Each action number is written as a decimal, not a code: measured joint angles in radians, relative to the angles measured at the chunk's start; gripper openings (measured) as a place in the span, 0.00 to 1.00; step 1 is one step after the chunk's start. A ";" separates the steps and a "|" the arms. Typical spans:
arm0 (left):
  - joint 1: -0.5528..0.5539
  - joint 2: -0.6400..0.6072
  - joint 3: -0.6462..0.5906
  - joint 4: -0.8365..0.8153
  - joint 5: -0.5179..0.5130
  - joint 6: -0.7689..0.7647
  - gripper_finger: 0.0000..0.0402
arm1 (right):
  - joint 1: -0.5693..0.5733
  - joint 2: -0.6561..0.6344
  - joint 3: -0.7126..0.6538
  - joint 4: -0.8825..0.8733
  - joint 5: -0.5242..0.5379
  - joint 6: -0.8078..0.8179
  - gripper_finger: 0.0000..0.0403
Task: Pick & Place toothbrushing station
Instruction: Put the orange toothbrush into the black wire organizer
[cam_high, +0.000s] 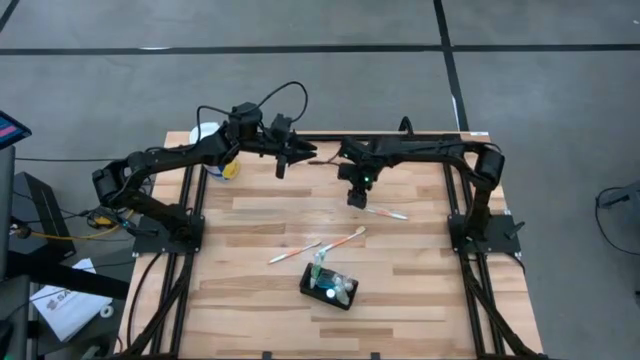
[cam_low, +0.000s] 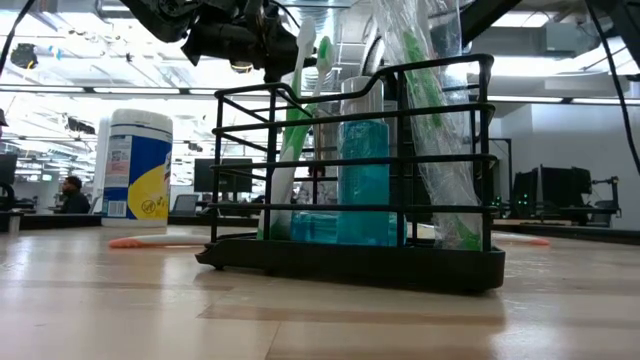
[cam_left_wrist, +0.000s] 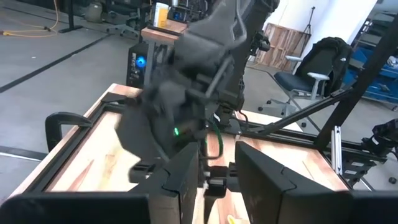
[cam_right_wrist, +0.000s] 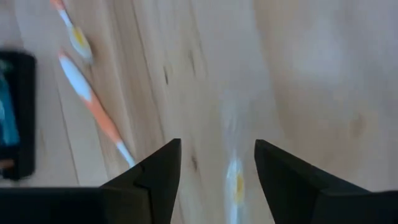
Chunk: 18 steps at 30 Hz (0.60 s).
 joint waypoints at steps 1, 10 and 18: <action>0.004 0.000 0.000 0.000 0.002 -0.001 0.25 | 0.000 0.001 -0.017 -0.008 0.000 0.001 0.48; 0.090 0.000 0.000 0.012 0.003 0.000 0.25 | 0.000 0.001 -0.115 0.054 0.003 0.026 0.47; 0.131 0.000 0.000 0.012 0.012 0.000 0.25 | 0.000 0.001 -0.119 0.150 -0.003 0.072 0.47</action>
